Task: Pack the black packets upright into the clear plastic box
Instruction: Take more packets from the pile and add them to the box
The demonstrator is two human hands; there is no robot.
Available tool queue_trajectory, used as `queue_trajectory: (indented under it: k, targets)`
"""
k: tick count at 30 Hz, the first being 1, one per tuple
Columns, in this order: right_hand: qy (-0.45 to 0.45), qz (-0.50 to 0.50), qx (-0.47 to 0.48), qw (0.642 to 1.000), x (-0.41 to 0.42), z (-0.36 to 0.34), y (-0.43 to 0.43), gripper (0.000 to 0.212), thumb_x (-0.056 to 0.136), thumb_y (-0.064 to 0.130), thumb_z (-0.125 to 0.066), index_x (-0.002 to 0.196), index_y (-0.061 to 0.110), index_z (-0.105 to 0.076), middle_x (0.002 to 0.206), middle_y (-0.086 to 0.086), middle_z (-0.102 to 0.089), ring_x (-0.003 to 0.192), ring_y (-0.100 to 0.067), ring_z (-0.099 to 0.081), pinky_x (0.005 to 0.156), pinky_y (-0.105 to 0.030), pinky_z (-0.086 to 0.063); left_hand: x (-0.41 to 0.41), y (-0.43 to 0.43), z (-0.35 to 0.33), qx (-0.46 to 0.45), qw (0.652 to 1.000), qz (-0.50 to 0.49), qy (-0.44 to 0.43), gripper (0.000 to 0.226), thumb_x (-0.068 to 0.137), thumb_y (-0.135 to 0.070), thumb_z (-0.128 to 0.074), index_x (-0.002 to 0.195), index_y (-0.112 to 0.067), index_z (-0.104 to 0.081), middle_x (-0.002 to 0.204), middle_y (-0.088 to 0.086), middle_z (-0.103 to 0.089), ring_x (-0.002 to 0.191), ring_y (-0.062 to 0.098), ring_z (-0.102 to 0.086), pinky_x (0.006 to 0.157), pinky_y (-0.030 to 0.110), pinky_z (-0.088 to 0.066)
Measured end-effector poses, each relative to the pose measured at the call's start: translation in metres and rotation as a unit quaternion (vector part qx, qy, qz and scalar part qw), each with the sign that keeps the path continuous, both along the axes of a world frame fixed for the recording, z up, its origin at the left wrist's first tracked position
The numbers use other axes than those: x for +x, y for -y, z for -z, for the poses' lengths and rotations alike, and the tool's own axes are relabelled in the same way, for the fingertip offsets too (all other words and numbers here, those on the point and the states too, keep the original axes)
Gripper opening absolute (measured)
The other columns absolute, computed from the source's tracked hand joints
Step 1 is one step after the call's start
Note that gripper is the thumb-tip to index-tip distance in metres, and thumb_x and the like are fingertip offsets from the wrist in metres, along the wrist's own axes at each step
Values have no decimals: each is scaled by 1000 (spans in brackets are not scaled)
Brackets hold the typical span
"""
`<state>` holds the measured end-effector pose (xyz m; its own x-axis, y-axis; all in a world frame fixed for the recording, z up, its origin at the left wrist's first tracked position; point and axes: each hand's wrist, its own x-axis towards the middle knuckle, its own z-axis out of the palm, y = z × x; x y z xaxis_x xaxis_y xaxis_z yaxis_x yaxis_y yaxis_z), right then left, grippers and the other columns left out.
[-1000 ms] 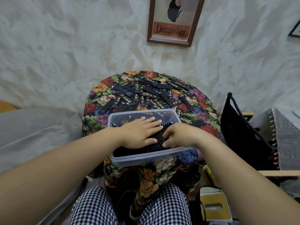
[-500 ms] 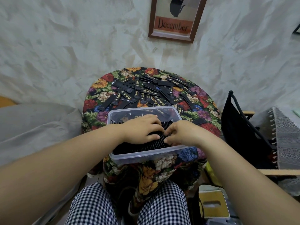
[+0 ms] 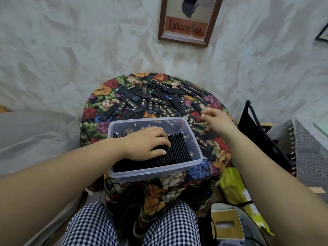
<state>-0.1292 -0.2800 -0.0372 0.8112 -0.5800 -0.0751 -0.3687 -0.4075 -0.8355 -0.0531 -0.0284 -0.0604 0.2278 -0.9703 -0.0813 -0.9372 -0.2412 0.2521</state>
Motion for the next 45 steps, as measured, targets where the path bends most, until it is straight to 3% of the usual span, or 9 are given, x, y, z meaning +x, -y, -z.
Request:
queue_trajectory:
  k: [7,12,17,21,26,31,34,37,45]
  targets:
    - [-61,-100,-164,979,93,17,9,49,94,32,-57,136,8,-46,132,-7,-51,121,-24,-50,104,-37,-39,0,2,2,0,1000,-10,-1,37,98,-41,-38,132,-28,-47,141,-5,-37,137,14,-22,114,28,-16]
    - [-152,-169,-270,936,142,36,13,66,98,42,-46,149,5,-26,157,-14,-20,144,-29,-21,117,-38,-18,2,0,6,-25,1000,-8,-10,49,94,-55,-31,129,-27,-51,139,-4,-41,138,16,-22,113,28,-15]
    - [-162,-212,-279,923,167,49,9,69,98,54,-32,152,15,-16,161,-6,-5,147,-29,-2,119,-43,-5,4,-1,10,-23,1000,-15,-16,48,93,-55,-32,129,-29,-50,141,-6,-40,141,14,-17,115,31,-19]
    - [-199,-251,-311,895,167,62,3,76,89,70,-29,152,30,-13,160,7,-2,148,-23,4,116,-52,2,3,-2,10,-57,998,-8,-16,58,87,-58,-22,125,-28,-54,136,-4,-45,135,16,-27,110,36,-30]
    - [-204,-265,-357,872,156,72,23,67,96,60,-25,152,27,-11,161,5,-4,148,-23,5,119,-48,-3,3,-2,10,-59,998,-7,-15,59,86,-58,-21,125,-28,-54,135,-4,-45,134,15,-28,109,29,-24]
    - [-165,-230,-313,907,132,62,26,61,98,54,-28,151,24,-22,161,1,-8,148,-24,3,115,-53,5,3,-2,9,-50,999,-9,-21,62,85,-60,-18,126,-29,-53,136,-4,-44,136,16,-24,110,26,-18]
    - [-138,-253,-292,912,129,59,10,73,91,60,-42,151,24,-23,160,-2,-9,148,-23,-2,115,-53,2,3,-1,7,-40,999,-8,-23,59,87,-61,-22,127,-30,-52,137,-5,-43,136,15,-23,110,26,-17]
    - [-198,-291,-331,875,137,65,3,83,86,60,-51,152,22,-18,160,-4,-7,147,-23,-7,118,-49,-6,3,-1,6,-19,999,-15,-24,46,94,-55,-34,129,-30,-50,139,-7,-40,138,13,-19,113,29,-17]
    - [-124,-223,-342,904,145,67,16,68,90,42,-59,144,7,-37,151,-13,-34,139,-29,-30,113,-40,-25,1,-2,3,-29,999,-19,-35,38,97,-44,-41,130,-28,-50,140,-4,-40,138,14,-20,113,30,-16]
